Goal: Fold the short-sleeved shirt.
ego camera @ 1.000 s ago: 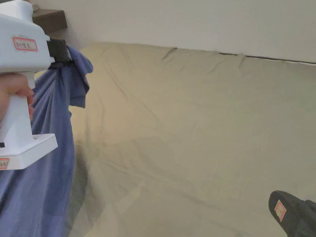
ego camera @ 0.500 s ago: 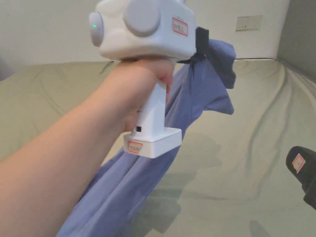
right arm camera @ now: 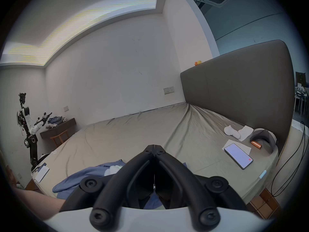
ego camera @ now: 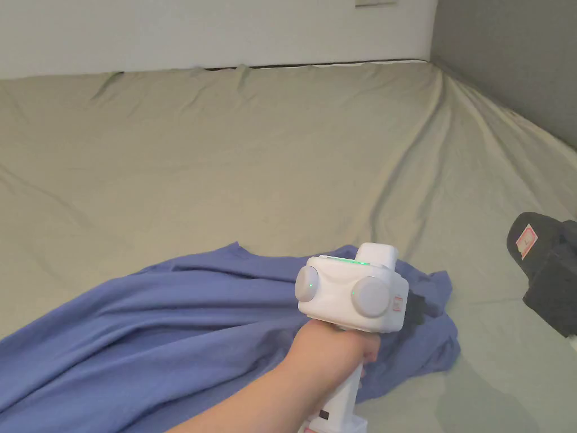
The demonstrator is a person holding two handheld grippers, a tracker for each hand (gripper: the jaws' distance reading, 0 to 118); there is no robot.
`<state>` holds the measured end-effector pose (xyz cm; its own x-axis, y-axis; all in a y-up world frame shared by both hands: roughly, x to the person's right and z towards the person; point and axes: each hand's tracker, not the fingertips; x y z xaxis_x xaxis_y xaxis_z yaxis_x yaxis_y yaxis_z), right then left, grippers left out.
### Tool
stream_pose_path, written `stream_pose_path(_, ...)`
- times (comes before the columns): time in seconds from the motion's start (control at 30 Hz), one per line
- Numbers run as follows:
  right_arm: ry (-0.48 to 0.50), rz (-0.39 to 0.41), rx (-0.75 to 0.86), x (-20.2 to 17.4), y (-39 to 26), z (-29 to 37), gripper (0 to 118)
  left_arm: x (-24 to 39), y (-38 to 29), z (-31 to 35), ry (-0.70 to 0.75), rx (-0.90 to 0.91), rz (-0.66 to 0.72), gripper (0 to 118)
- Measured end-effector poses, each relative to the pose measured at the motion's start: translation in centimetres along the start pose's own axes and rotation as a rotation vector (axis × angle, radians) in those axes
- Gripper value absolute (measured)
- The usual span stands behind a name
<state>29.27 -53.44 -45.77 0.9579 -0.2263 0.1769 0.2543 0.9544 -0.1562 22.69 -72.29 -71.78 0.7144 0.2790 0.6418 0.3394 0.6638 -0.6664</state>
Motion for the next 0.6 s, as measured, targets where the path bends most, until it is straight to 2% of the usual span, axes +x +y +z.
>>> stream_pose_path(0.07,0.001,-0.003,-0.014,0.2,-0.1,-0.5,3,-0.1,0.6,1.4,0.033,-0.023,-0.003,101)
stream_pose_path(0.1,0.004,-0.001,-0.021,0.4,-0.2,-0.8,3,-0.3,0.7,2.5,0.049,-0.029,-0.008,118)
stream_pose_path(0.13,0.009,0.007,-0.028,0.3,-0.2,-1.1,3,-1.2,1.8,5.0,0.105,0.064,-0.015,118)
stream_pose_path(0.27,0.039,0.076,-0.059,-1.2,-0.8,-1.8,3,-5.0,2.9,16.8,0.136,0.295,-0.027,118)
stream_pose_path(0.37,0.077,0.094,-0.098,-1.8,-1.7,-2.8,3,-7.9,0.7,27.6,0.299,0.405,-0.026,118)
stream_pose_path(0.4,0.081,0.107,-0.113,-2.1,-2.0,-3.2,3,-8.8,-0.4,30.7,0.314,0.481,-0.035,103)
stream_pose_path(0.43,0.090,0.124,-0.132,-2.5,-2.5,-3.6,3,-9.8,-1.7,34.2,0.363,0.530,-0.045,82)
stream_pose_path(0.47,0.099,0.133,-0.147,-2.8,-2.9,-4.0,3,-10.6,-3.3,37.2,0.472,0.549,-0.040,56)
stream_pose_path(0.5,0.107,0.132,-0.164,-3.0,-3.3,-4.3,3,-11.4,-4.7,39.6,0.556,0.574,-0.037,18)
stream_pose_path(0.53,0.116,0.124,-0.189,-3.2,-3.7,-4.6,3,-12.4,-7.1,41.6,0.616,0.574,-0.034,5)
stream_pose_path(0.6,0.137,0.115,-0.233,-3.8,-4.4,-5.2,3,-14.1,-10.9,45.3,0.666,0.570,-0.016,0)
